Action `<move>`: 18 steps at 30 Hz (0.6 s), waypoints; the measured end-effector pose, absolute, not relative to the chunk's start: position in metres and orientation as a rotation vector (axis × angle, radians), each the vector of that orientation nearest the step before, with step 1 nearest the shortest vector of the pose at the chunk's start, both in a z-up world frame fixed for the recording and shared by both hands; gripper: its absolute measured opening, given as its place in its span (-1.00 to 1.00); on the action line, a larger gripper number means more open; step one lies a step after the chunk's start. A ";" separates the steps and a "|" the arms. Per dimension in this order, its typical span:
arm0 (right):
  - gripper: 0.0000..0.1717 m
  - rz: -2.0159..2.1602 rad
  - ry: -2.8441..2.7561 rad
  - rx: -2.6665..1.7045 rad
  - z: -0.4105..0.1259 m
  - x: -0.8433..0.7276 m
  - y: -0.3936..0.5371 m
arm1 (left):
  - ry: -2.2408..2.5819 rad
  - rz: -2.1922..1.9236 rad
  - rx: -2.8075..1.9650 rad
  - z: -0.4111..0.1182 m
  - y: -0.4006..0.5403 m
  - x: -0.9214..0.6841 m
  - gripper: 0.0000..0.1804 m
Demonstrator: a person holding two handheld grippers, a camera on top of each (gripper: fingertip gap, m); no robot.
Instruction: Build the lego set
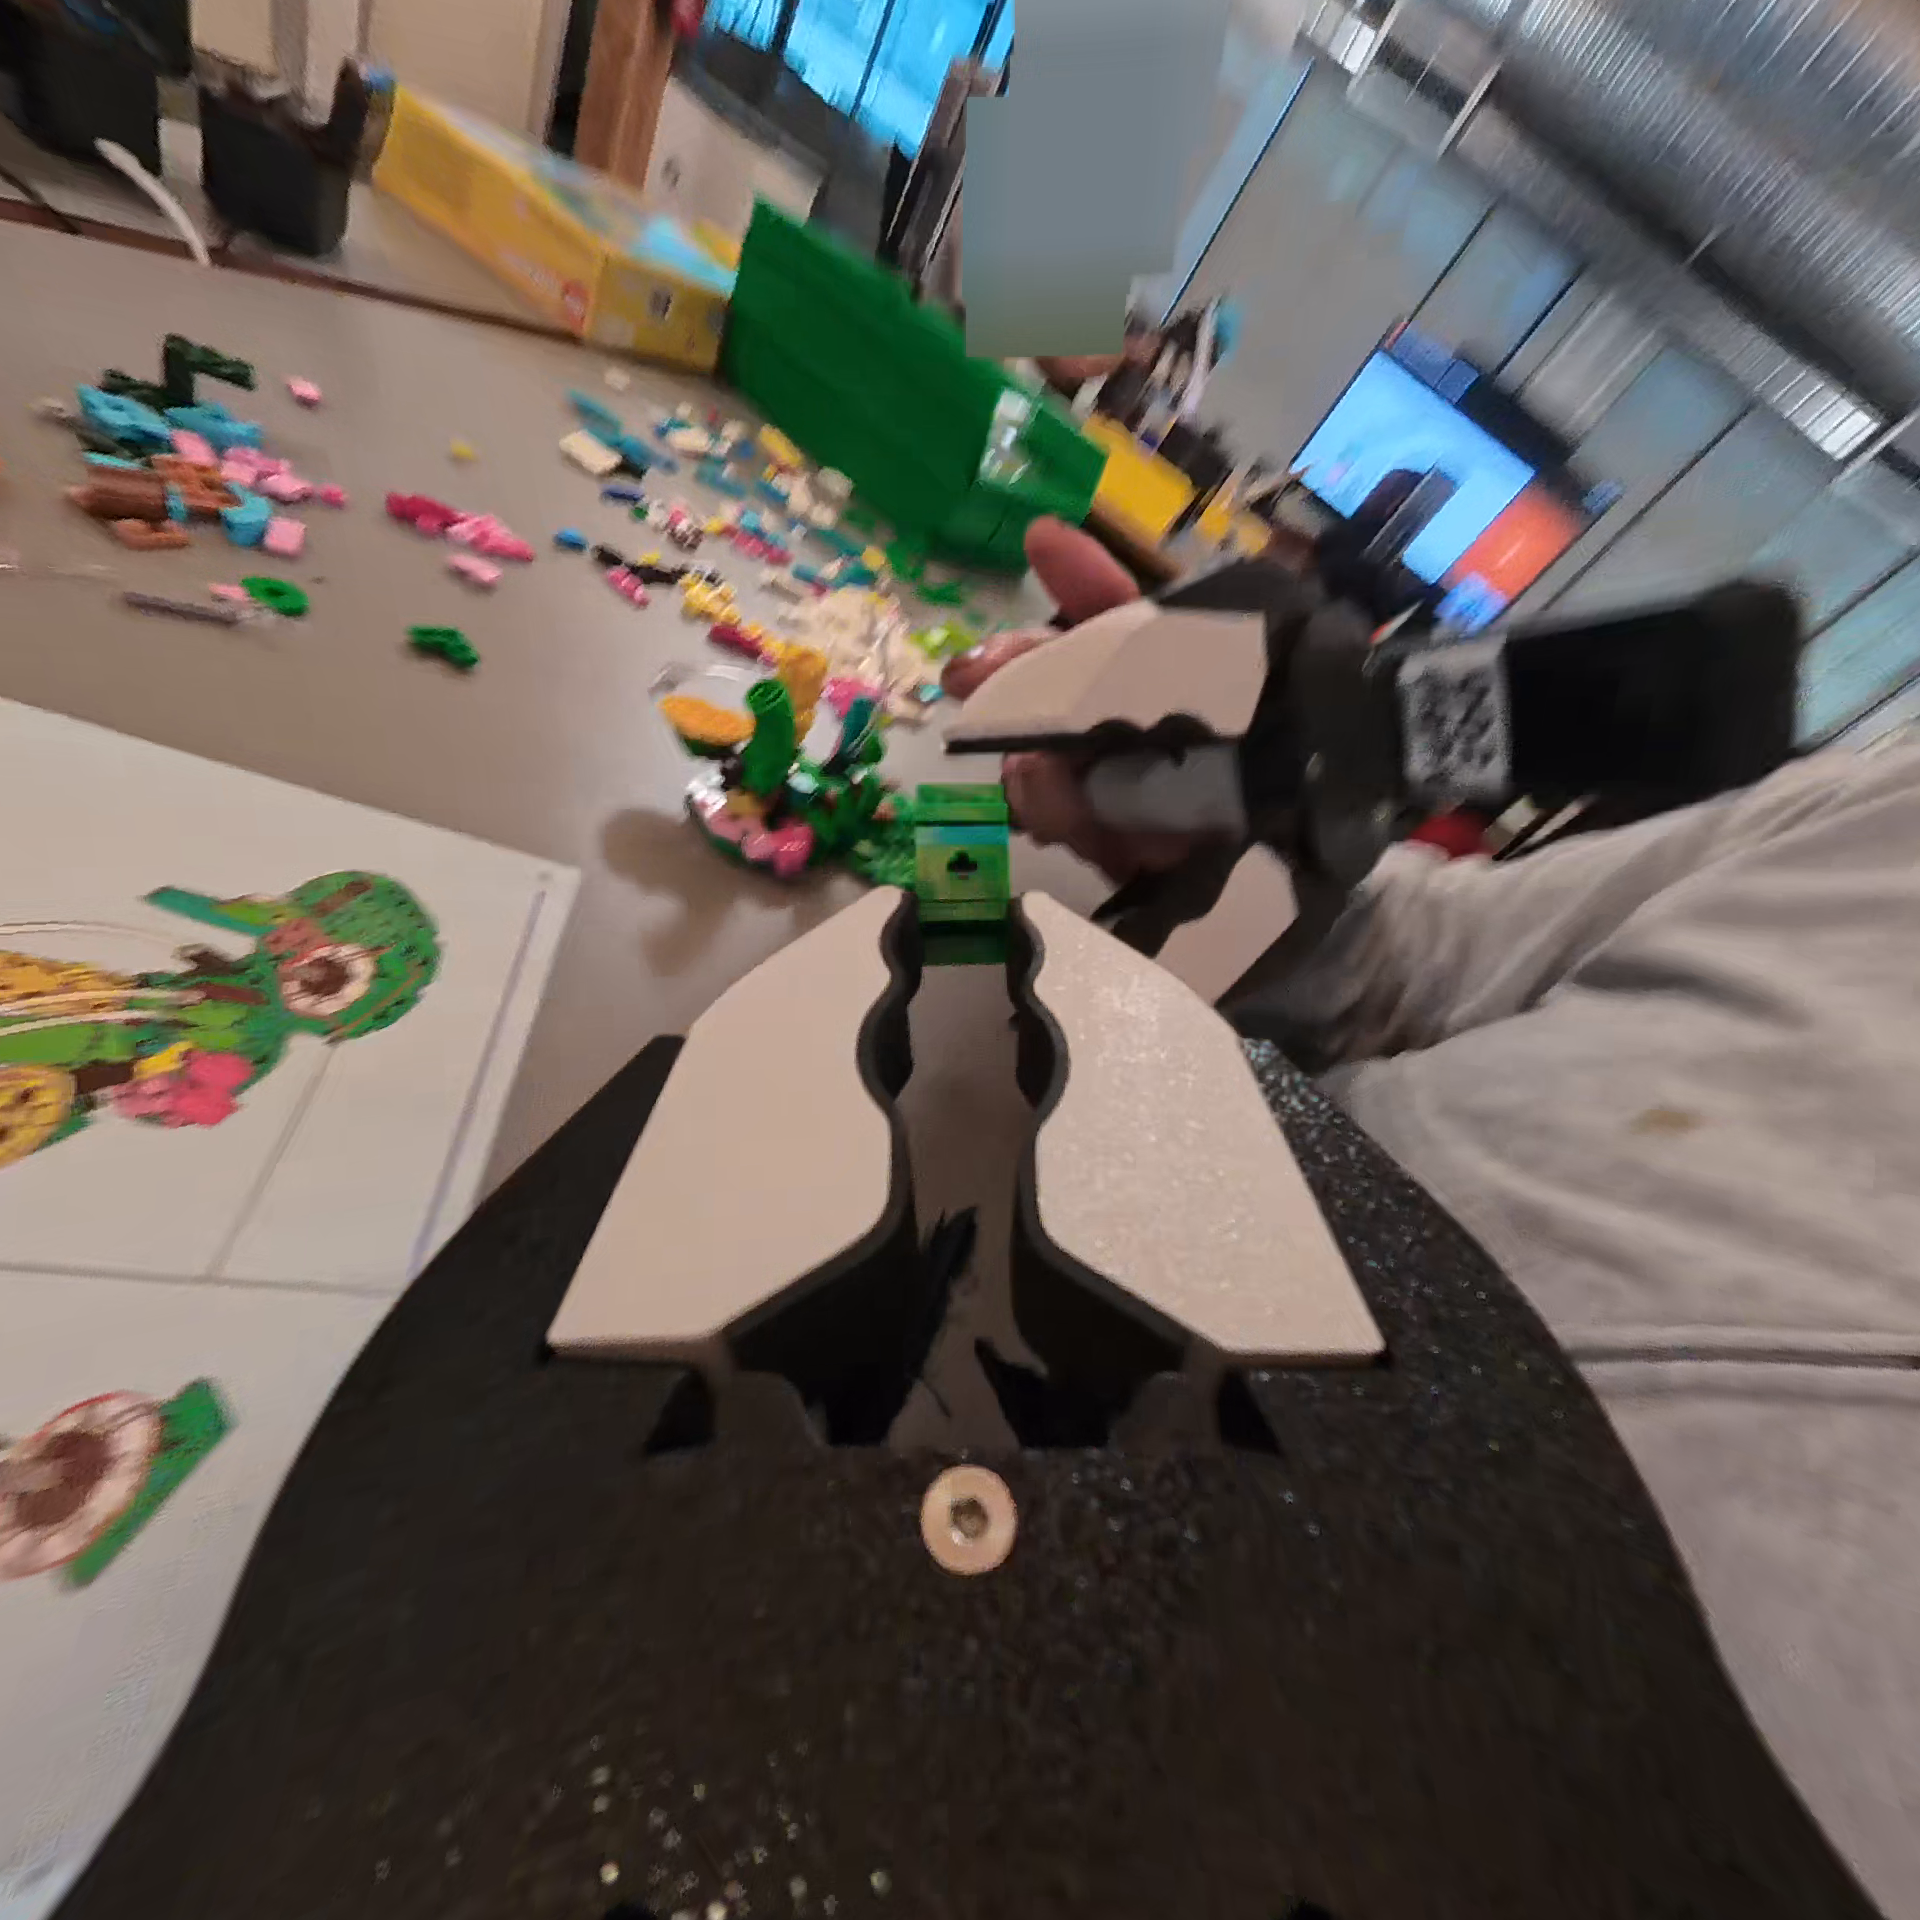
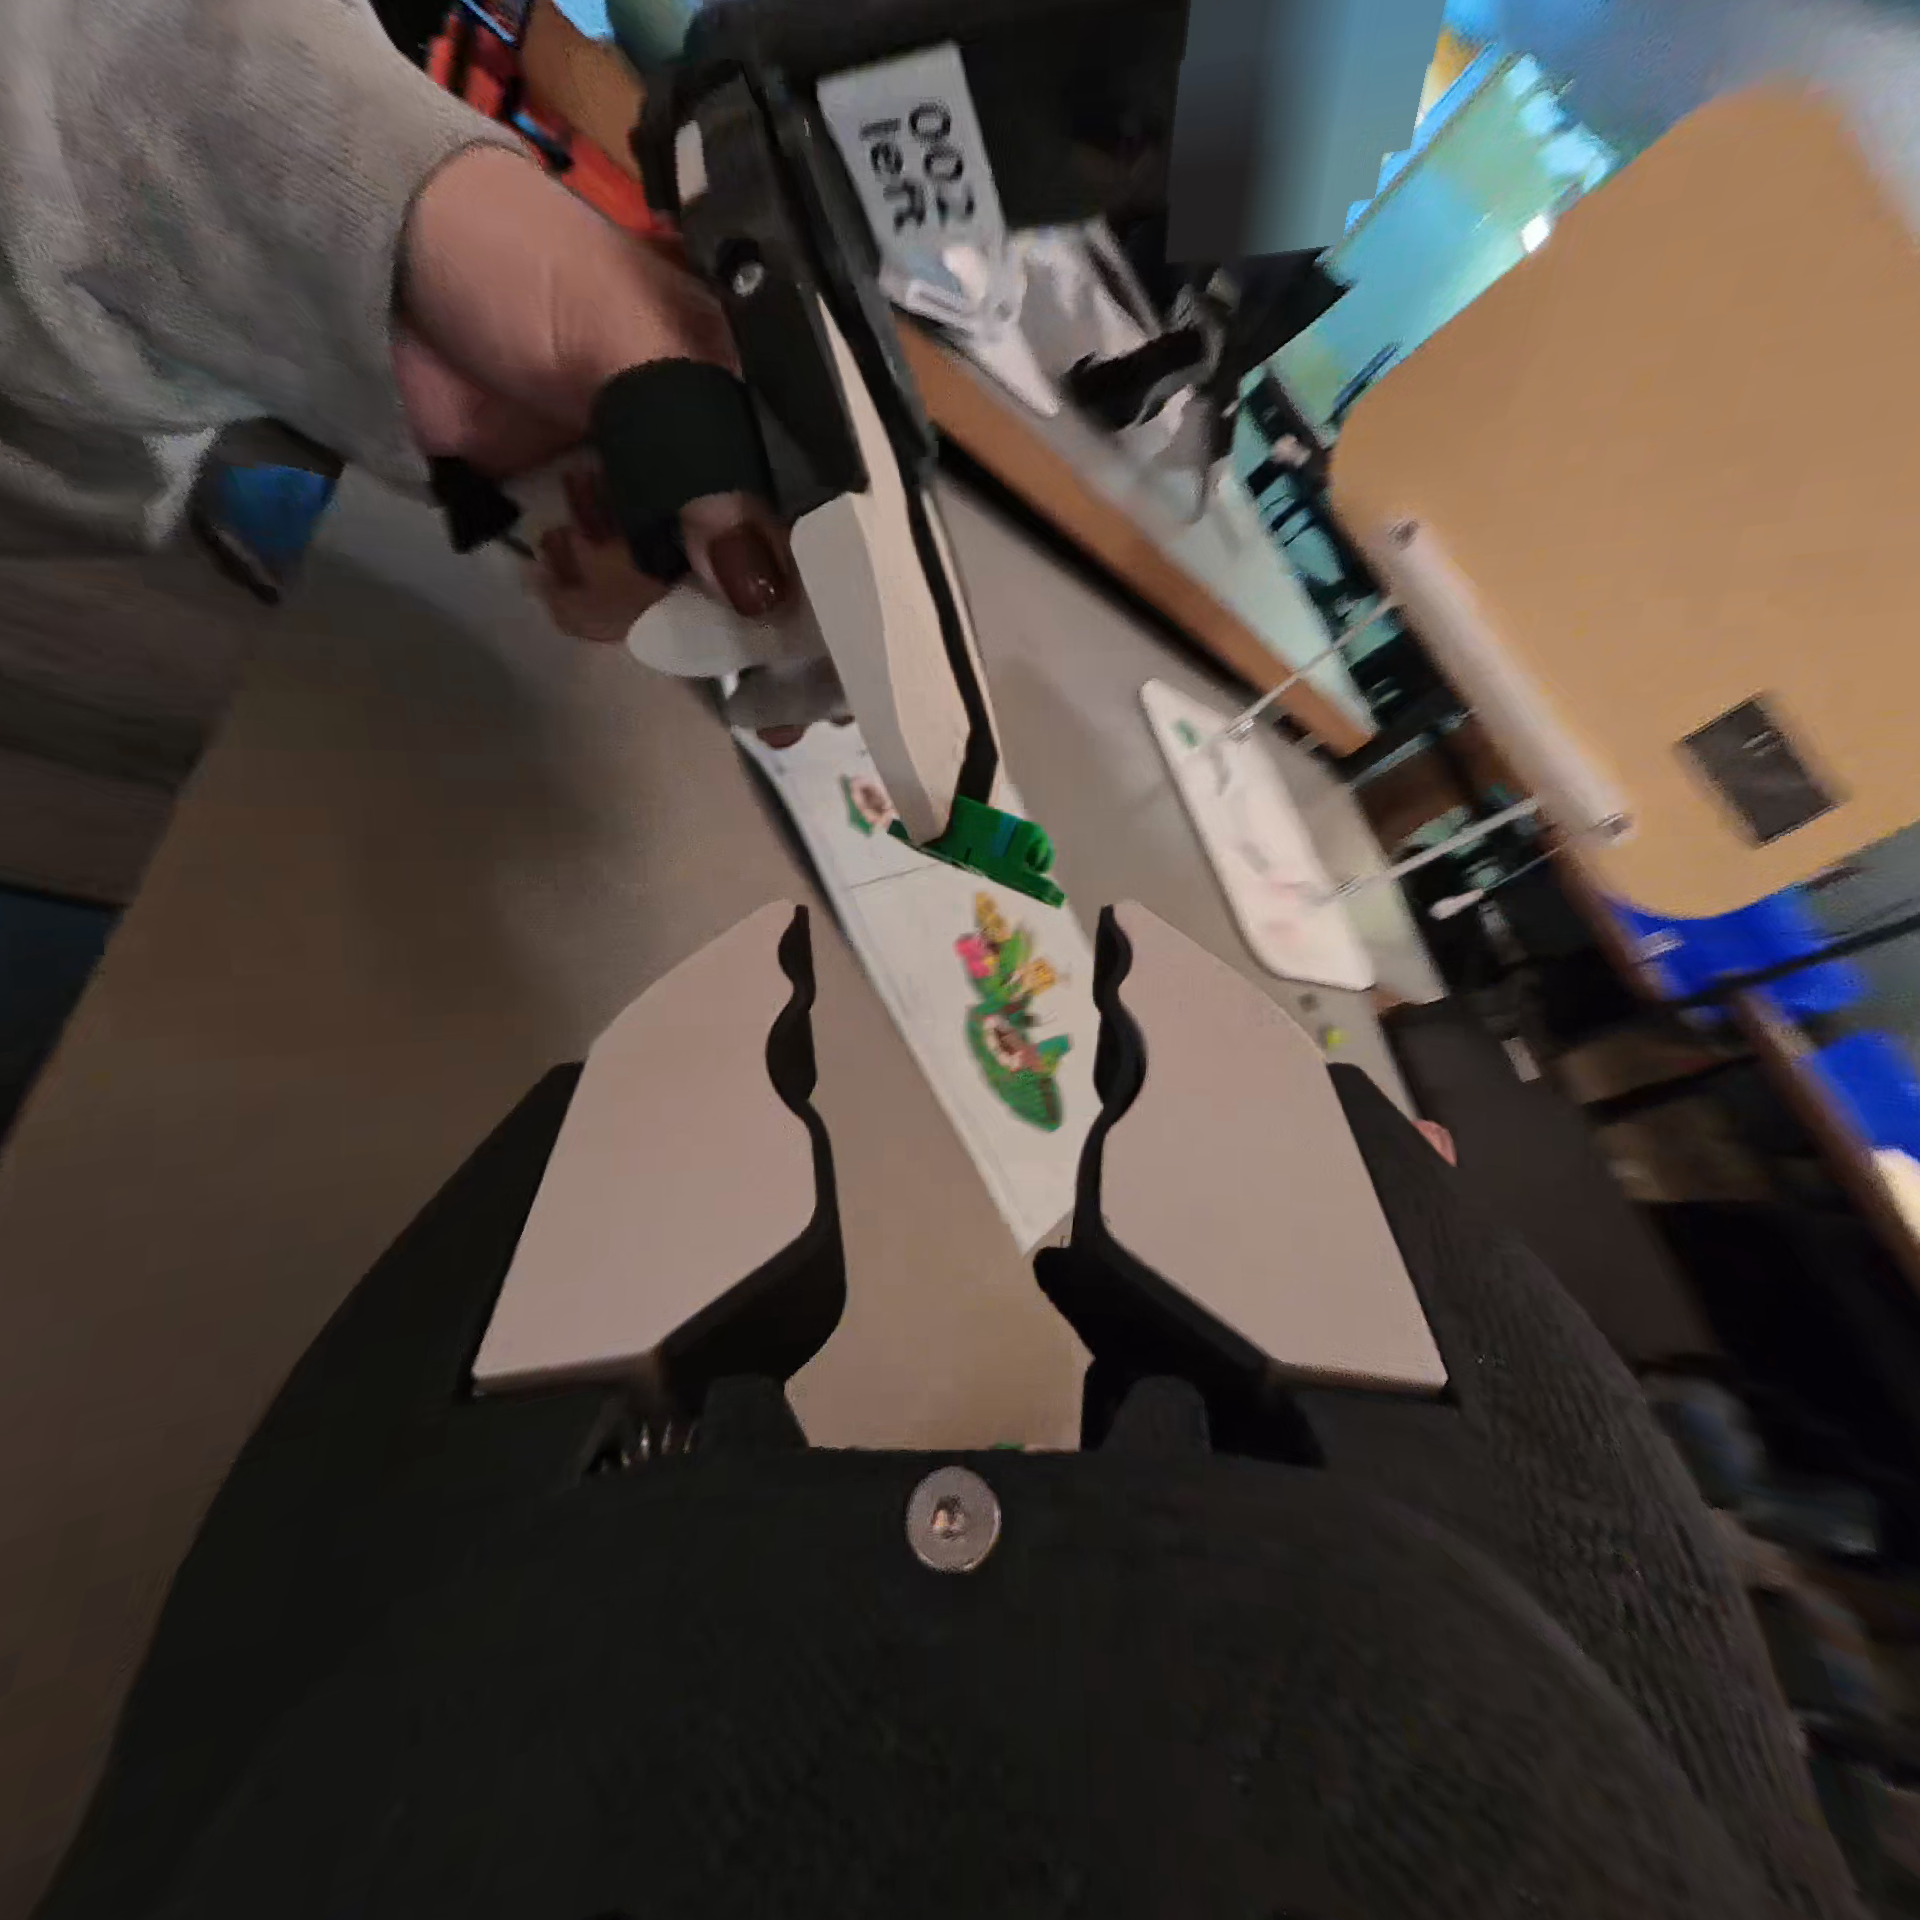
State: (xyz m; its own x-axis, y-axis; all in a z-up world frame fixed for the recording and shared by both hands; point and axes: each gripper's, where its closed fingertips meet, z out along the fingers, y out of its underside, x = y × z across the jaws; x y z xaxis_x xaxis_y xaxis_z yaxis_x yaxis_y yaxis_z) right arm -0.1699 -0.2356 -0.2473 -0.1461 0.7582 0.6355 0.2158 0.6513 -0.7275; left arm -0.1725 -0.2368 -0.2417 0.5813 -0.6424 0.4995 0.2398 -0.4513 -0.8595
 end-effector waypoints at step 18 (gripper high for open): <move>-0.41 0.492 -1.606 -0.739 -0.209 -0.174 -0.242 | 0.193 -1.157 -1.561 -0.211 -0.242 -0.174 -0.83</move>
